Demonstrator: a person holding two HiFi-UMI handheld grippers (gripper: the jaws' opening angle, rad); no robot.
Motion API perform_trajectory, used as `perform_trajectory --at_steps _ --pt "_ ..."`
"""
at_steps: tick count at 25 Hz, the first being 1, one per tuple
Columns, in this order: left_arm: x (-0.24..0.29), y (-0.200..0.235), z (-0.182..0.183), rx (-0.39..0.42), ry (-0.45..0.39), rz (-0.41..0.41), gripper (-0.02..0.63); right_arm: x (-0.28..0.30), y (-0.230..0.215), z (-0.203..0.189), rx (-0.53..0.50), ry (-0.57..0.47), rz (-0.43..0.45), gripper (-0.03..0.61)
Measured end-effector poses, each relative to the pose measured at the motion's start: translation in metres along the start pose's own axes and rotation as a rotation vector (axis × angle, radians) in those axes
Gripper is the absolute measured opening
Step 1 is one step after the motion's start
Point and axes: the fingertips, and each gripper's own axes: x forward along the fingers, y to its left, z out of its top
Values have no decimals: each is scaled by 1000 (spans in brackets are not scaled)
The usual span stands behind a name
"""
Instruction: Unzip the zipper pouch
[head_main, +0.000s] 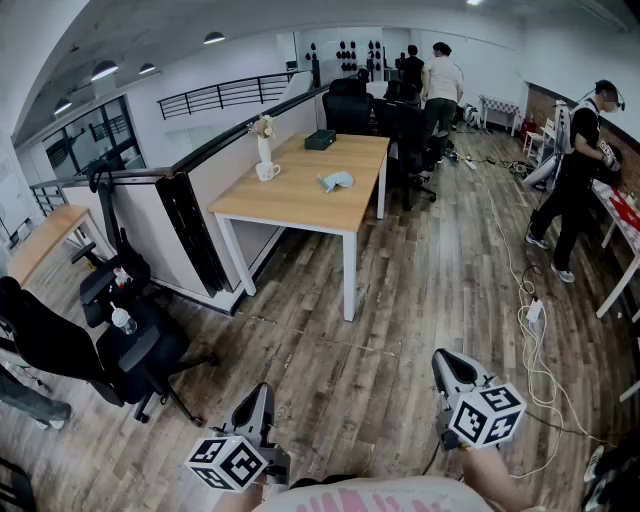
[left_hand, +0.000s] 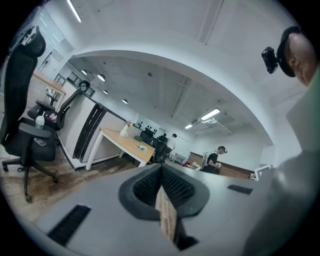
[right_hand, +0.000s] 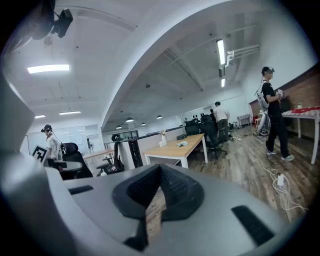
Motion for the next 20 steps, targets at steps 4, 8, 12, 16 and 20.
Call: perform_trajectory --at_steps 4,8,12,16,20 --pt "-1 -2 -1 4 -6 11 3 1 0 -3 2 6 24 -3" --pt "1 1 -3 5 -6 19 3 8 5 -8 3 18 49 -3" --pt "5 8 -7 -8 4 43 2 19 -2 -18 16 45 54 -3" --pt "17 22 -13 -12 33 77 3 44 -14 -31 67 81 55 -3" --pt "51 46 -12 -36 54 88 3 82 -26 -42 122 119 51 -3"
